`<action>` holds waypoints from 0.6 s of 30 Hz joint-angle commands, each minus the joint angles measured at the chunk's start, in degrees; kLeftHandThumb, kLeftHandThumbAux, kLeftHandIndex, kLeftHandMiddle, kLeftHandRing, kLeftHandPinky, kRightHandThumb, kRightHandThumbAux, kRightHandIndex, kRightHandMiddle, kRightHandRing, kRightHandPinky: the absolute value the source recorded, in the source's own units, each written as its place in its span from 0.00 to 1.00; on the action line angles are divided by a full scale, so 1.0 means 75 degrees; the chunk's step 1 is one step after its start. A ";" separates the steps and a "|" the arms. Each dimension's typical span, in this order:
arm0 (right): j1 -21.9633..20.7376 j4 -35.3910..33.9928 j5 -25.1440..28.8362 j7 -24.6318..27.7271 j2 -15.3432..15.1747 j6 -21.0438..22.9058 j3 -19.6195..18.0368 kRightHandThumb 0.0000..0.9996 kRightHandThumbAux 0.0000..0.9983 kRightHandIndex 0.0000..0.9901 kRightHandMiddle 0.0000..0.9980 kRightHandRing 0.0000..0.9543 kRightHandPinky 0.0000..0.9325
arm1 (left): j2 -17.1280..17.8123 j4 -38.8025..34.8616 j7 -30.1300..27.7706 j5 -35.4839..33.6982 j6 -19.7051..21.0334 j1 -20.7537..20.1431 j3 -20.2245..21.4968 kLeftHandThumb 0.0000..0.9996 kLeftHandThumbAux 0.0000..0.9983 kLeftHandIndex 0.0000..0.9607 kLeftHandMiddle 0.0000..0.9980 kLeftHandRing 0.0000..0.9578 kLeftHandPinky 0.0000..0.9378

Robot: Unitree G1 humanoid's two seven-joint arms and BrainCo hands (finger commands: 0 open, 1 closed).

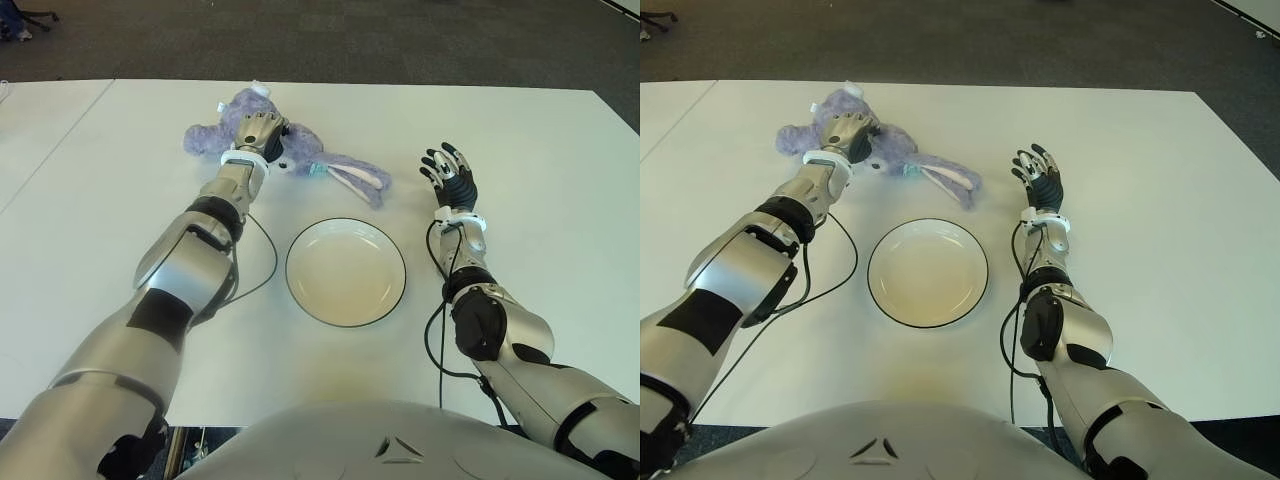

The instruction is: Put the doll into the plate.

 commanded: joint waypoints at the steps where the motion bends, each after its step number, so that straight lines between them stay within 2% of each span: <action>1: 0.1827 0.1072 0.0102 -0.0287 0.0699 0.0860 -0.0087 0.16 0.76 0.22 0.34 0.36 0.34 | -0.0007 0.0256 0.0171 0.0447 -0.0197 0.0510 -0.0551 0.85 0.66 0.42 0.58 0.78 0.76; 2: 0.1822 0.1073 0.0096 -0.0293 0.0696 0.0872 -0.0081 0.16 0.76 0.22 0.34 0.35 0.33 | 0.0000 0.0265 0.0390 0.0569 -0.0133 0.0491 -0.0676 0.84 0.66 0.41 0.56 0.62 0.58; 3: 0.1818 0.1074 0.0092 -0.0298 0.0695 0.0880 -0.0077 0.16 0.76 0.21 0.34 0.35 0.33 | 0.0005 0.0274 0.0544 0.0651 -0.0087 0.0479 -0.0768 0.70 0.47 0.18 0.31 0.36 0.38; 4: 0.1815 0.1075 0.0084 -0.0305 0.0693 0.0889 -0.0070 0.16 0.76 0.21 0.34 0.35 0.33 | 0.0010 0.0293 0.0681 0.0766 -0.0005 0.0465 -0.0886 0.67 0.43 0.14 0.27 0.31 0.34; 5: 0.1814 0.1076 0.0080 -0.0309 0.0692 0.0893 -0.0066 0.15 0.75 0.21 0.34 0.35 0.33 | 0.0012 0.0311 0.0741 0.0829 0.0047 0.0460 -0.0953 0.60 0.39 0.05 0.17 0.20 0.24; 8: 0.1808 0.1078 0.0068 -0.0322 0.0691 0.0905 -0.0053 0.15 0.75 0.21 0.34 0.35 0.33 | 0.0036 0.0339 0.0967 0.1057 0.0198 0.0396 -0.1206 0.57 0.37 0.00 0.10 0.14 0.18; 9: 0.1806 0.1078 0.0066 -0.0323 0.0690 0.0910 -0.0051 0.15 0.75 0.21 0.34 0.35 0.33 | 0.0045 0.0344 0.1044 0.1124 0.0234 0.0380 -0.1279 0.55 0.35 0.00 0.02 0.05 0.09; 10: 0.1805 0.1079 0.0063 -0.0324 0.0688 0.0914 -0.0048 0.15 0.75 0.21 0.34 0.35 0.32 | 0.0052 0.0347 0.1138 0.1190 0.0266 0.0370 -0.1356 0.54 0.33 0.00 0.01 0.02 0.05; 13: 0.1798 0.1080 0.0058 -0.0327 0.0683 0.0926 -0.0042 0.16 0.75 0.21 0.33 0.34 0.32 | 0.0062 0.0354 0.1312 0.1269 0.0283 0.0351 -0.1477 0.52 0.30 0.00 0.00 0.00 0.00; 18: 0.1780 0.1081 0.0089 -0.0306 0.0683 0.0934 -0.0070 0.17 0.75 0.21 0.34 0.35 0.35 | 0.0089 0.0371 0.1359 0.1242 0.0113 0.0268 -0.1523 0.46 0.24 0.00 0.00 0.00 0.00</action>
